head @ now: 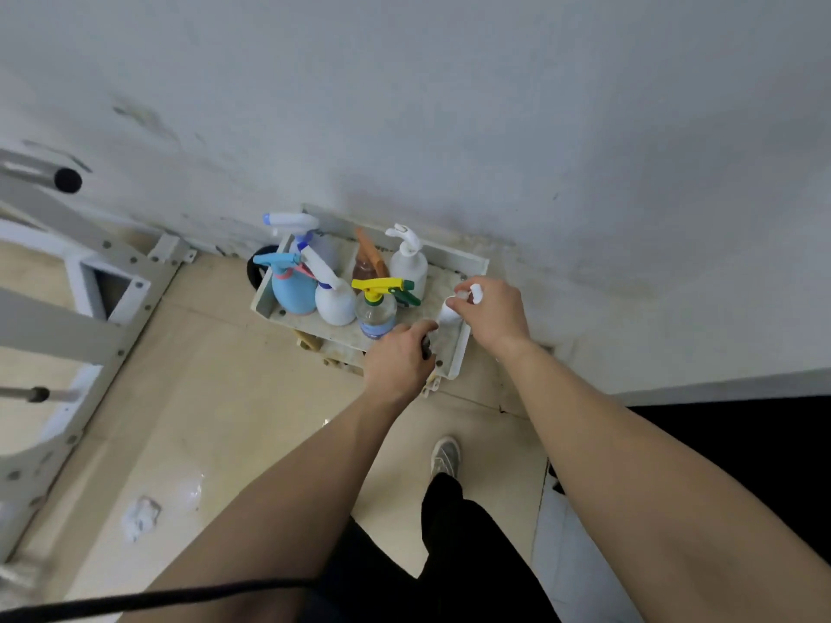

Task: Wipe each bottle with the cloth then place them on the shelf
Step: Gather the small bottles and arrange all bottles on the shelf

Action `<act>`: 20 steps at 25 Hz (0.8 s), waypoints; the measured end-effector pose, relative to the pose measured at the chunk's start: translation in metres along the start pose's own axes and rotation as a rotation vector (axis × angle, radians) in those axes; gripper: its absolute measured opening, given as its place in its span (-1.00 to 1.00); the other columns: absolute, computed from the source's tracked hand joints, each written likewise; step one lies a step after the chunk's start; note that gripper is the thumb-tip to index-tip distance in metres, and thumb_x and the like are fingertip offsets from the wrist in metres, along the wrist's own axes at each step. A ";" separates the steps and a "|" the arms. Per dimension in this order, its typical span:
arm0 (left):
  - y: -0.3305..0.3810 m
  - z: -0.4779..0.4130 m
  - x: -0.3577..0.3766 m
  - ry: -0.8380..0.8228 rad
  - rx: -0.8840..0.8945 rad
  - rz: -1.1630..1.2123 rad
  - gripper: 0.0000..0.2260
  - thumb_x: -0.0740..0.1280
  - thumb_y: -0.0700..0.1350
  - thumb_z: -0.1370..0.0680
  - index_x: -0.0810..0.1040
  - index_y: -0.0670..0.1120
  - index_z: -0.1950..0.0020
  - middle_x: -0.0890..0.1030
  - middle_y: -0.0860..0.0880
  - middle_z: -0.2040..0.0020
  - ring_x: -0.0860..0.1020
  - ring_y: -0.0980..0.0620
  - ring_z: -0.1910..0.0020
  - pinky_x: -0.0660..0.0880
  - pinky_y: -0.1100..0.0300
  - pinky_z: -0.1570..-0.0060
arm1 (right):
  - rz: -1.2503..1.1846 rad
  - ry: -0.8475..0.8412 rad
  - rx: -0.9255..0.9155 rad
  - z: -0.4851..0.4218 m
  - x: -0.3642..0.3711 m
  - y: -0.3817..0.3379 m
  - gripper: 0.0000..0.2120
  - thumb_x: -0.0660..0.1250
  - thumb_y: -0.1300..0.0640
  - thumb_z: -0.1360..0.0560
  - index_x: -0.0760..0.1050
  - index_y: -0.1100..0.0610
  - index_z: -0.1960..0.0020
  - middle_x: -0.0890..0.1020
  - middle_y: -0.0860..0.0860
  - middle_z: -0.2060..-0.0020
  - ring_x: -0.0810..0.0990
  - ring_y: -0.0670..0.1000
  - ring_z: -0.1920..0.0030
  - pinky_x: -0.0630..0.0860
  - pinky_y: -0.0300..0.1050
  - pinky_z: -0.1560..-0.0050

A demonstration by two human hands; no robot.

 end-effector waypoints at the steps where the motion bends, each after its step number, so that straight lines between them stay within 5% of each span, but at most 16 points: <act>1: 0.000 -0.005 0.006 0.021 -0.046 0.009 -0.56 0.34 -0.08 -0.48 0.49 0.15 -0.35 0.63 0.00 -0.08 0.60 -0.11 -0.05 0.53 0.06 0.13 | 0.011 -0.031 -0.019 -0.011 0.003 0.004 -0.82 0.43 0.12 -0.51 0.66 0.21 -0.04 0.70 0.09 0.03 0.62 0.09 0.00 0.58 -0.01 -0.04; 6: -0.005 -0.035 0.029 0.091 -0.186 0.075 -0.61 0.33 -0.06 -0.47 0.48 0.16 -0.29 0.63 0.03 0.04 0.63 -0.07 0.09 0.58 0.03 0.19 | 0.048 -0.148 -0.068 -0.057 0.019 0.026 -0.80 0.44 0.10 -0.50 0.67 0.14 -0.09 0.70 0.04 -0.01 0.63 0.05 -0.03 0.57 -0.07 -0.04; 13: -0.009 -0.066 0.049 0.066 -0.296 0.060 -0.61 0.34 0.00 -0.52 0.46 0.15 -0.35 0.62 -0.08 0.01 0.60 -0.13 0.03 0.59 0.01 0.14 | 0.062 -0.213 -0.083 -0.081 0.035 0.051 -0.79 0.46 0.11 -0.50 0.67 0.13 -0.11 0.71 0.04 -0.01 0.64 0.05 -0.01 0.59 -0.02 -0.05; 20: -0.005 -0.065 0.047 0.065 -0.281 0.050 -0.42 0.34 -0.01 -0.53 0.19 0.16 -0.50 0.62 -0.09 0.07 0.60 -0.15 0.15 0.59 -0.01 0.25 | 0.076 -0.305 -0.089 -0.076 0.054 0.058 -0.85 0.47 0.09 -0.48 0.65 0.15 0.01 0.70 0.07 0.12 0.65 0.11 0.07 0.62 0.07 0.03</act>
Point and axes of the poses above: each hand's wrist, its own z-axis away from the middle knuckle, its own x-axis out of the palm, y = z × x, the point moved 9 cm from there along -z, towards the middle knuckle
